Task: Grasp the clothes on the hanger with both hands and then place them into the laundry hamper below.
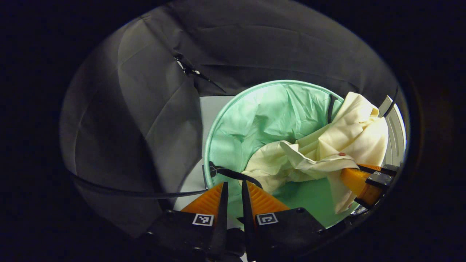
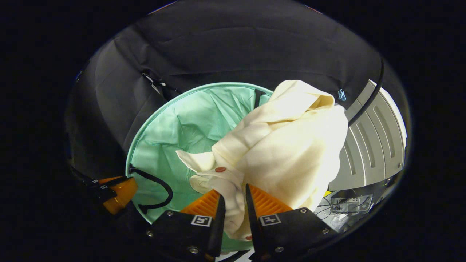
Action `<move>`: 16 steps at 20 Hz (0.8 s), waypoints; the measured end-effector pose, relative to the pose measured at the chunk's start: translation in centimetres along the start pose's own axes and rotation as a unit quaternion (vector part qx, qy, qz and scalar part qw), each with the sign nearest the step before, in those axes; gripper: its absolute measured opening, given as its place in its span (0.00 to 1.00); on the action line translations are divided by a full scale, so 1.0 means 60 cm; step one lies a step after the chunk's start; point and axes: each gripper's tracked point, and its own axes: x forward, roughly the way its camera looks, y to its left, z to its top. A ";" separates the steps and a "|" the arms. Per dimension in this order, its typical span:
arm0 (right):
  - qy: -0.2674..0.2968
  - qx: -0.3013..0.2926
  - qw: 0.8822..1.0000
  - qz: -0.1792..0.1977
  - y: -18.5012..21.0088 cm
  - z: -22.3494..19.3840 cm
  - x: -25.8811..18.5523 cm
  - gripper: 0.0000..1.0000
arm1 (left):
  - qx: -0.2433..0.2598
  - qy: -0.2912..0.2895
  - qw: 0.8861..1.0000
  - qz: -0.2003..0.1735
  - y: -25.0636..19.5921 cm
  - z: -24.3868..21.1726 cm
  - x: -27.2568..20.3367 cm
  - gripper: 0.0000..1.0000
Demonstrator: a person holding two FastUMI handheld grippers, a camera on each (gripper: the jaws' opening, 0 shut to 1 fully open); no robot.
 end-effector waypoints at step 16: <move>-0.104 -0.014 0.994 -0.039 -0.079 0.119 -0.148 0.94 | 0.005 -0.066 0.997 0.030 0.015 0.079 -0.105 0.96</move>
